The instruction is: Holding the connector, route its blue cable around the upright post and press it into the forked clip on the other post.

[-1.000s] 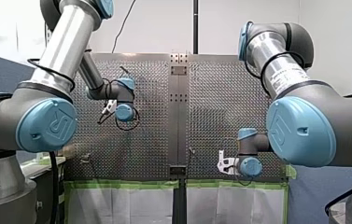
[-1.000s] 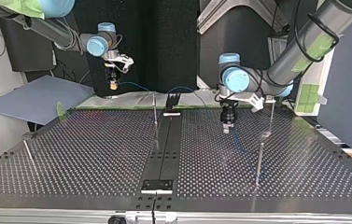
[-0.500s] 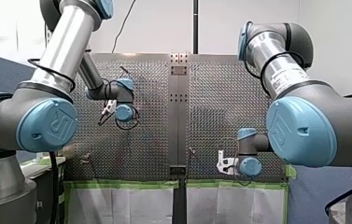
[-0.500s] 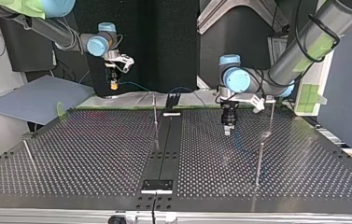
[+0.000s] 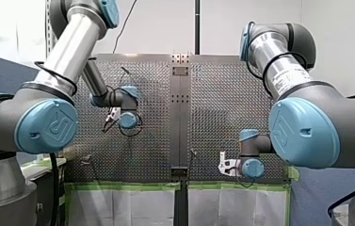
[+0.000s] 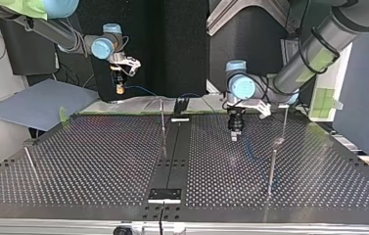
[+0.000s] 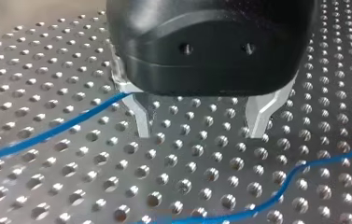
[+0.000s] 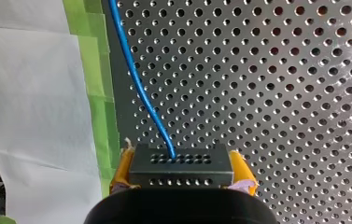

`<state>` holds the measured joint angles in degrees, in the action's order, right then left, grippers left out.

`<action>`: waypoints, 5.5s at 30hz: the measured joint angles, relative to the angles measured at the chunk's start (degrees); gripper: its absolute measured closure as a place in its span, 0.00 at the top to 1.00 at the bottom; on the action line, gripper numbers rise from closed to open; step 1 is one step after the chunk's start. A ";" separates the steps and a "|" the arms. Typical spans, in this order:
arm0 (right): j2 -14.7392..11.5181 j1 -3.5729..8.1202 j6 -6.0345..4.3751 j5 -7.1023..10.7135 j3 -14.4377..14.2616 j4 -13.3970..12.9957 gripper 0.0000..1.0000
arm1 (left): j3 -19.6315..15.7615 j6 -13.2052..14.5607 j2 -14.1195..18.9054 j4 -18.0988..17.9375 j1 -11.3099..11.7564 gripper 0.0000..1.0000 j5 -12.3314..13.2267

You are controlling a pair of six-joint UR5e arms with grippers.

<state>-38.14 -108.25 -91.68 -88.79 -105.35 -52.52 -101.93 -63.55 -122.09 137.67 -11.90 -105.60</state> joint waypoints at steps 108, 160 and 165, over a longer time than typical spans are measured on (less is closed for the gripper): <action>0.01 -1.39 0.29 0.00 0.00 0.67 0.00 | 7.86 -10.04 -23.59 2.07 -18.05 0.99 5.87; -0.08 -1.47 0.42 11.77 0.00 -1.37 0.00 | 9.45 -34.04 -26.00 -3.86 -22.59 0.99 3.56; -0.09 -1.48 0.36 11.82 0.00 -1.27 0.00 | 9.48 -36.45 -26.10 -4.15 -22.43 0.99 3.52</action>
<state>-38.23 -109.73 -91.32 -76.97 -105.35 -53.79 -92.46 -100.01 -148.19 133.51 -34.33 -102.08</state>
